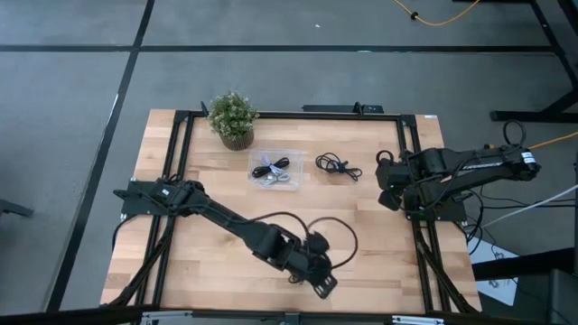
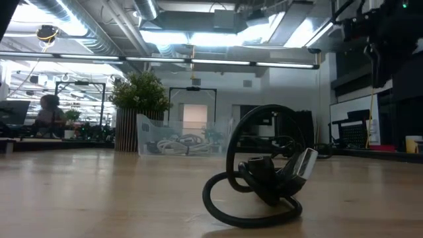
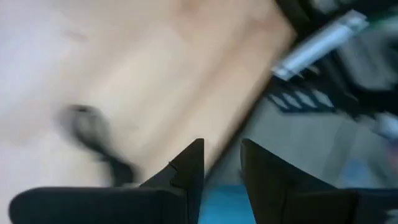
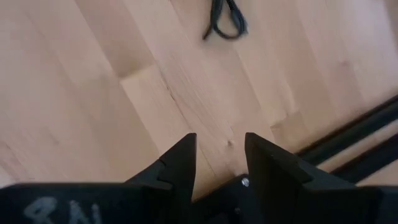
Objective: Pick and place USB-C Cables
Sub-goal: Put the bottom black charger cable into the transparent bin
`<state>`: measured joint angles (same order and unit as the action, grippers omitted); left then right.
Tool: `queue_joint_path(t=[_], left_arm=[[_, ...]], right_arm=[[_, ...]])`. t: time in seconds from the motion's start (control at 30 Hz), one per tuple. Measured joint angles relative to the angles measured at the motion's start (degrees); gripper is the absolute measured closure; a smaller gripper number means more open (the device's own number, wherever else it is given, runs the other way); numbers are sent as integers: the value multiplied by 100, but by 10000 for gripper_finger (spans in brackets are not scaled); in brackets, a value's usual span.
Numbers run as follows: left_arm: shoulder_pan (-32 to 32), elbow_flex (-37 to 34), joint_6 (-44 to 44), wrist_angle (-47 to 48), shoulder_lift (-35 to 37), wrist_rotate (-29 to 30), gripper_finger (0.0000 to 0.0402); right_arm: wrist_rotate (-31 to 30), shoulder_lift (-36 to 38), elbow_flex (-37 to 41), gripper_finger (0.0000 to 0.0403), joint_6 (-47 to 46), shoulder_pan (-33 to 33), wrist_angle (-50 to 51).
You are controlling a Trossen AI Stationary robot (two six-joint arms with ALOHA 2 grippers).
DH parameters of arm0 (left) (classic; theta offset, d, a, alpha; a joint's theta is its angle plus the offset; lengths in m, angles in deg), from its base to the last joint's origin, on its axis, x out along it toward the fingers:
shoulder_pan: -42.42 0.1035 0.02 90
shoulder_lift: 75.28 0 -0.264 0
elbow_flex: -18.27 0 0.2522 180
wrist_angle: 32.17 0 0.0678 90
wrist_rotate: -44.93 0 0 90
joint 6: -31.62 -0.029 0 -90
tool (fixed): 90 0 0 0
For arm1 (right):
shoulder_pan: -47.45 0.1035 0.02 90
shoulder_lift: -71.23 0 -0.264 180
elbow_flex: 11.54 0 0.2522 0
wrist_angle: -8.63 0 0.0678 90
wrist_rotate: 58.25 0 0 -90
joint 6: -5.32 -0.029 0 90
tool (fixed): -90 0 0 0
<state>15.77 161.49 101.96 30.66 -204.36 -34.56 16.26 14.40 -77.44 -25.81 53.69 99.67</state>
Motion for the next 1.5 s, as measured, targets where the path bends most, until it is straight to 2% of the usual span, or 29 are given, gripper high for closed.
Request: queue_joint_path(t=[0.07,0.13,0.33,0.5,0.63,0.87,1.07,1.2,1.37,1.5], left_arm=[[-38,204,198,599,0,424,304],[-58,209,521,940,-1,550,304],[-68,-251,1314,1386,-98,26,304],[11,-963,1507,1076,-94,-262,304],[90,-1352,1477,619,-94,-451,304],[142,-1402,1271,399,-86,-474,304],[98,-1411,1315,341,-209,-579,304],[94,-1410,1301,184,-352,-751,304],[142,-1402,1163,96,-339,-638,304],[164,-1402,1154,88,-339,-770,304]], right_arm=[[-1,4,185,261,3,0,-6],[1,4,455,261,10,0,2],[-19,2,1152,261,-66,0,-75],[-24,2,1094,261,-294,0,-464],[8,4,1062,261,20,0,-760],[675,4,1060,261,446,2,-1049],[789,4,1060,261,794,0,-1165],[1421,4,1060,261,1277,1,-1437],[2880,2,930,261,1621,0,-1433],[3070,0,421,261,1477,2,-703]])
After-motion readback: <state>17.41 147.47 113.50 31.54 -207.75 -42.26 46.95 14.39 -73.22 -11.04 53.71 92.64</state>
